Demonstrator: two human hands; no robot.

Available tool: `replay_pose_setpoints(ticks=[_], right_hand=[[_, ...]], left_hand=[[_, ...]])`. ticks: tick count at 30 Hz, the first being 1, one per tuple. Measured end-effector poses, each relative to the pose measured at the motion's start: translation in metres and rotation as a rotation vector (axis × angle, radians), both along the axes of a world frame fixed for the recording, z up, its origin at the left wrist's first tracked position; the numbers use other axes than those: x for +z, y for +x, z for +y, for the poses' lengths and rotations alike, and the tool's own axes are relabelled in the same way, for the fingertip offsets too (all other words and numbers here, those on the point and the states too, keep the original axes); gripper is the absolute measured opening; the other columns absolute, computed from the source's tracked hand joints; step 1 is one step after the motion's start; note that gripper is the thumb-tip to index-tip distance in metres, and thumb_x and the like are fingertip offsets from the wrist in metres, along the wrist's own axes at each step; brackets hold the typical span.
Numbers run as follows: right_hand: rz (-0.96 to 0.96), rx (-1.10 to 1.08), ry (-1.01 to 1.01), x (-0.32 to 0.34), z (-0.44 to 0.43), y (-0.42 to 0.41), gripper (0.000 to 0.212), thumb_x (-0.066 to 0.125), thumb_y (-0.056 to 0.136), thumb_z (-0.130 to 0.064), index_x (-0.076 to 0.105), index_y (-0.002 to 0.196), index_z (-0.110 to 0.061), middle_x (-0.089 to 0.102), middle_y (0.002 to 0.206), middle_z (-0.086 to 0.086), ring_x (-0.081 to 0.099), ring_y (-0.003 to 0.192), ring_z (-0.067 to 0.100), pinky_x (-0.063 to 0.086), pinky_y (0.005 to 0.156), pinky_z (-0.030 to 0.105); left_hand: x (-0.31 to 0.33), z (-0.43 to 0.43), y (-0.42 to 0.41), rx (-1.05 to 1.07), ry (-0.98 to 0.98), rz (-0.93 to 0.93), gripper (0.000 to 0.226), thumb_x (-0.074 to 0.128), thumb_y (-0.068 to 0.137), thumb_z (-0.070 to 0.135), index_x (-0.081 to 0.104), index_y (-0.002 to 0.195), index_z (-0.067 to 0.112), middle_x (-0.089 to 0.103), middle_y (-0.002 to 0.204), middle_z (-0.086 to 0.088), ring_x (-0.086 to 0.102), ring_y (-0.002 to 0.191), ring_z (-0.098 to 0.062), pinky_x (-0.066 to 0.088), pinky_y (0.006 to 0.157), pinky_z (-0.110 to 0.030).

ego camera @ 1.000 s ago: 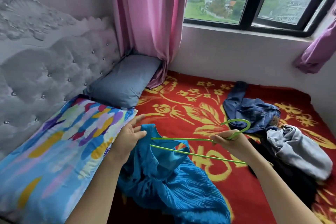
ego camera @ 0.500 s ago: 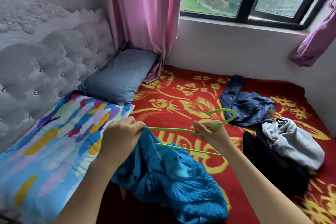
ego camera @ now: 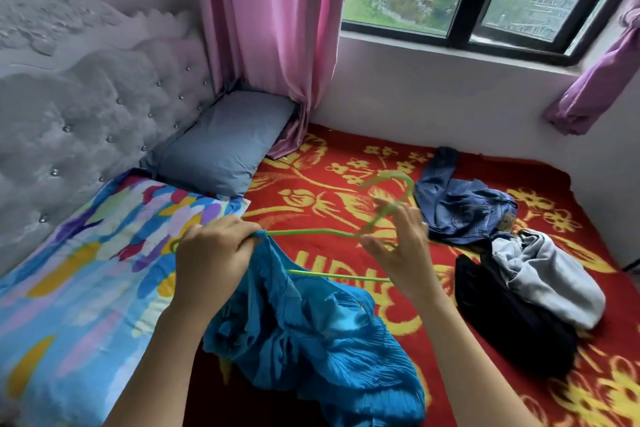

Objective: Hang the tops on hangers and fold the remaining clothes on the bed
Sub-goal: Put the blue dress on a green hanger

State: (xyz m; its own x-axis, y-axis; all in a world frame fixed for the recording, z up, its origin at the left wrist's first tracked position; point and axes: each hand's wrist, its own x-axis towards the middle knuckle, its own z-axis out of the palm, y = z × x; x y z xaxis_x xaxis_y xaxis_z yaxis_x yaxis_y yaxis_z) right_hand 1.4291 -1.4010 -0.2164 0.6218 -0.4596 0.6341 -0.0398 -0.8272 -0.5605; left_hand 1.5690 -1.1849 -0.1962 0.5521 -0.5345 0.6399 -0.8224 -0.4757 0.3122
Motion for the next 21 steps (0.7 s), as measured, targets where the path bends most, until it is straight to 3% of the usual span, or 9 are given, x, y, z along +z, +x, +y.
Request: replay_pose_setpoints(ticks=[2,4,6,10,14,16,17,19,21], right_hand=[[-0.065,-0.249,-0.097,-0.017,-0.013,-0.015,0.069,0.033,0.084,-0.071,0.053,0.122,-0.016,0.054,0.122,0.012,0.04,0.12,0.02,0.031,0.099,0.037],[-0.095,-0.423,0.201,-0.036,-0.019,-0.031,0.09,0.026,0.08,-0.079,0.055,0.123,-0.005,0.049,0.128,0.019,0.036,0.124,0.025,0.026,0.104,0.042],[0.076,-0.497,0.484,-0.064,-0.017,-0.038,0.101,0.026,0.071,-0.083,0.052,0.126,-0.002,0.046,0.132,0.02,0.035,0.126,0.029,0.025,0.104,0.044],[0.534,-0.307,0.752,-0.11,0.008,-0.029,0.066,0.055,0.089,-0.047,0.035,0.141,-0.01,0.033,0.145,0.016,0.027,0.134,0.027,0.024,0.108,0.038],[0.621,-0.148,0.846,-0.123,0.034,-0.014,0.078,0.062,0.087,-0.041,0.021,0.148,-0.016,0.022,0.151,0.006,0.019,0.141,0.021,0.022,0.111,0.036],[0.625,-0.153,0.847,-0.124,0.036,-0.008,0.071,0.065,0.086,-0.035,0.031,0.144,-0.014,0.035,0.14,0.004,0.03,0.134,0.019,0.029,0.106,0.032],[0.586,-0.167,0.844,-0.124,0.035,-0.006,0.054,0.065,0.086,-0.029,0.044,0.133,-0.012,0.045,0.127,0.003,0.041,0.123,0.019,0.037,0.098,0.027],[0.483,-0.196,0.944,-0.117,0.034,-0.004,0.003,0.06,0.089,-0.012,0.06,0.087,-0.012,0.056,0.086,0.002,0.052,0.083,0.019,0.041,0.064,0.019],[0.414,-0.201,1.112,-0.115,0.024,-0.005,0.023,0.054,0.089,-0.003,0.054,0.068,-0.01,0.05,0.067,0.005,0.044,0.065,0.017,0.033,0.058,0.022]], left_hand=[[-0.005,0.008,0.002,0.107,-0.106,0.14,0.013,0.063,0.074,0.012,0.074,0.079,0.007,0.069,0.073,-0.008,0.064,0.06,-0.031,0.048,0.056,-0.039],[-0.008,0.014,0.004,0.189,-0.178,0.243,0.008,0.069,0.078,0.006,0.074,0.084,0.006,0.068,0.075,-0.012,0.062,0.064,-0.036,0.046,0.058,-0.039],[-0.011,0.017,0.003,0.203,-0.21,0.286,0.01,0.071,0.077,0.0,0.074,0.086,0.005,0.067,0.075,-0.014,0.06,0.064,-0.036,0.045,0.058,-0.039],[-0.016,0.015,-0.004,0.137,-0.212,0.278,0.009,0.072,0.076,-0.003,0.073,0.083,0.002,0.066,0.074,-0.013,0.055,0.061,-0.028,0.041,0.058,-0.033],[-0.018,0.017,-0.016,0.091,-0.192,0.283,0.01,0.073,0.073,-0.006,0.073,0.08,0.001,0.06,0.065,-0.005,0.044,0.056,-0.016,0.035,0.055,-0.025],[-0.021,0.02,-0.019,0.084,-0.205,0.327,0.009,0.073,0.074,-0.005,0.073,0.081,0.001,0.055,0.066,0.003,0.043,0.054,-0.008,0.035,0.054,-0.019],[-0.022,0.022,-0.02,0.076,-0.212,0.347,0.009,0.073,0.074,-0.004,0.073,0.082,0.001,0.053,0.066,0.005,0.044,0.054,-0.003,0.035,0.055,-0.016],[-0.026,0.027,-0.02,0.045,-0.218,0.383,0.008,0.072,0.076,0.0,0.073,0.083,0.003,0.054,0.066,0.009,0.049,0.054,-0.002,0.036,0.056,-0.009],[-0.029,0.036,-0.016,0.019,-0.233,0.409,0.01,0.072,0.076,0.0,0.074,0.084,0.006,0.057,0.067,0.012,0.053,0.061,-0.004,0.039,0.057,-0.011]])
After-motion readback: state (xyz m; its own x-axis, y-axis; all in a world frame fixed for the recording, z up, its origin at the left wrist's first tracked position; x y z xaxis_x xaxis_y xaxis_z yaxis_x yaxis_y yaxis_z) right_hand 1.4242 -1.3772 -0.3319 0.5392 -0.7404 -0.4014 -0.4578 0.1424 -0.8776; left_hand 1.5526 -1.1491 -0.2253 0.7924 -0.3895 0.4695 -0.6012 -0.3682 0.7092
